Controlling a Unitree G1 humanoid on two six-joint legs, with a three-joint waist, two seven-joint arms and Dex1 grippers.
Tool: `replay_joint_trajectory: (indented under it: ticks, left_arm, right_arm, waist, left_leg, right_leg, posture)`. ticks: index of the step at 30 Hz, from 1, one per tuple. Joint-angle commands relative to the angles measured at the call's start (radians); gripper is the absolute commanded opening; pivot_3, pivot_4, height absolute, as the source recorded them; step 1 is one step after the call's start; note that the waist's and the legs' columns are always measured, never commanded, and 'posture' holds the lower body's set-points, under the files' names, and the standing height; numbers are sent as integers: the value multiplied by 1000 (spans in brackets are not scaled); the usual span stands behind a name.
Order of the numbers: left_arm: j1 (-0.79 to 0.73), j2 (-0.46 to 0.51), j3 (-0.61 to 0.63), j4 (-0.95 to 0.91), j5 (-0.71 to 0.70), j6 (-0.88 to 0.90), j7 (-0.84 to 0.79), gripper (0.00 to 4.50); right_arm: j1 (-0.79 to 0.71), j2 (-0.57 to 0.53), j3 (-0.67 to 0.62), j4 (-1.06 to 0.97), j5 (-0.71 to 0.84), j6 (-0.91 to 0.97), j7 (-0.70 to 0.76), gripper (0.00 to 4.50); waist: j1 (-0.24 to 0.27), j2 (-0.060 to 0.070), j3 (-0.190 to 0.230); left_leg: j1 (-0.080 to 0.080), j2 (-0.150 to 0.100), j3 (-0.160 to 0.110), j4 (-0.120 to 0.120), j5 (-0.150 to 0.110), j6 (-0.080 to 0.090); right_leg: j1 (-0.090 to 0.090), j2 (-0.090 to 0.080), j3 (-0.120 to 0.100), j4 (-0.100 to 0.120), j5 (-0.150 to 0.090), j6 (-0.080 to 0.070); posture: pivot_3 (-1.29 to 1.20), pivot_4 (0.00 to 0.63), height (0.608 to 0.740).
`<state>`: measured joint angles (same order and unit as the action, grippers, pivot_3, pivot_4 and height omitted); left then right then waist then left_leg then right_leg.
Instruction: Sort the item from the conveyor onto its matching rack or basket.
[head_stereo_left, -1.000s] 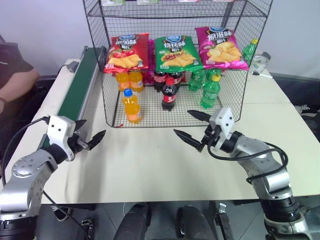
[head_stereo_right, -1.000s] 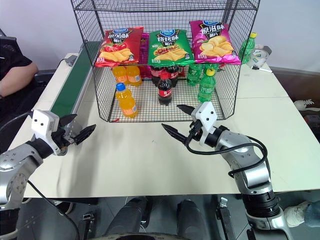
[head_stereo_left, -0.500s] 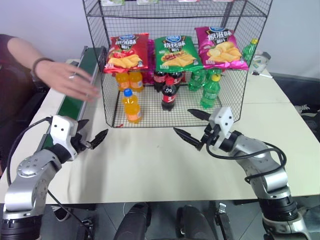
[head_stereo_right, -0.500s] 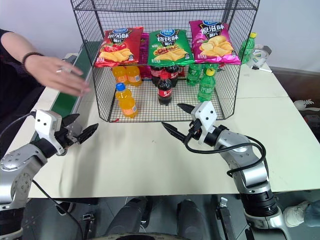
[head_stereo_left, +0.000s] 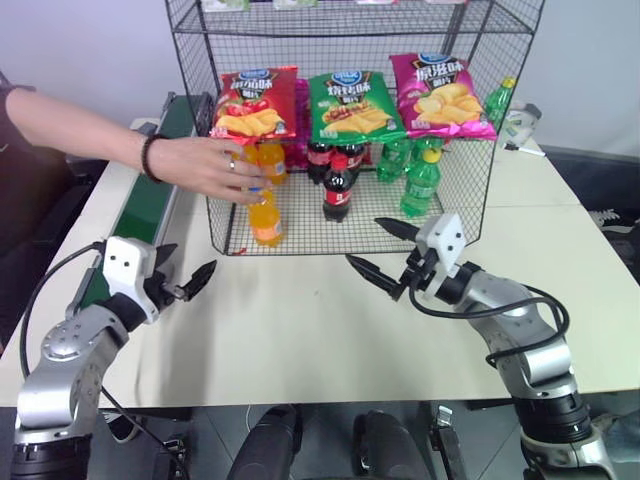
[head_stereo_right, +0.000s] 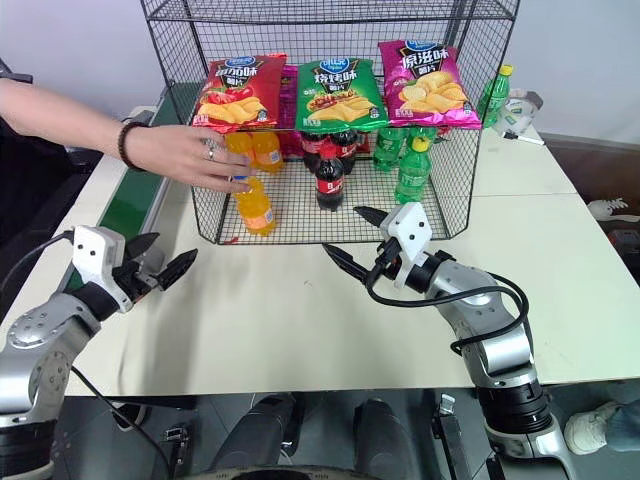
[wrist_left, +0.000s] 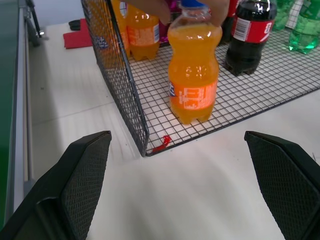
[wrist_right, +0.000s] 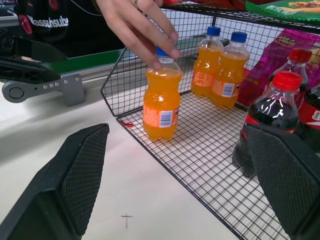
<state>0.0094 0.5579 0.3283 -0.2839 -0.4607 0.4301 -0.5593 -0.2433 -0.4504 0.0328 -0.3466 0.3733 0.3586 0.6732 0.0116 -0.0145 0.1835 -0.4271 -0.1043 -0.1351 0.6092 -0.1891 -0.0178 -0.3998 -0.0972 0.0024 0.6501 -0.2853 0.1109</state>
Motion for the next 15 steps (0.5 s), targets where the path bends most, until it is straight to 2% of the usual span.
replay_joint_trajectory:
  ticks: [1, 15]
  left_arm:
    - [5, -9, 14, -22, 3, -21, 15, 4470]
    - [-14, -40, 18, -11, -18, -33, 12, 4470]
  right_arm:
    - [-10, 9, -5, -7, 2, -16, -4, 4500]
    - [-38, 34, 5, 40, -22, -48, -3, 4500]
  waist:
    - [0, 0, 0]
    - [0, 0, 0]
  left_leg:
    - [0, 0, 0, 0, 0, 0]
    - [0, 0, 0, 0, 0, 0]
  right_leg:
    - [0, 0, 0, 0, 0, 0]
    - [0, 0, 0, 0, 0, 0]
  posture:
    - [0, 150, 740]
    - [0, 150, 740]
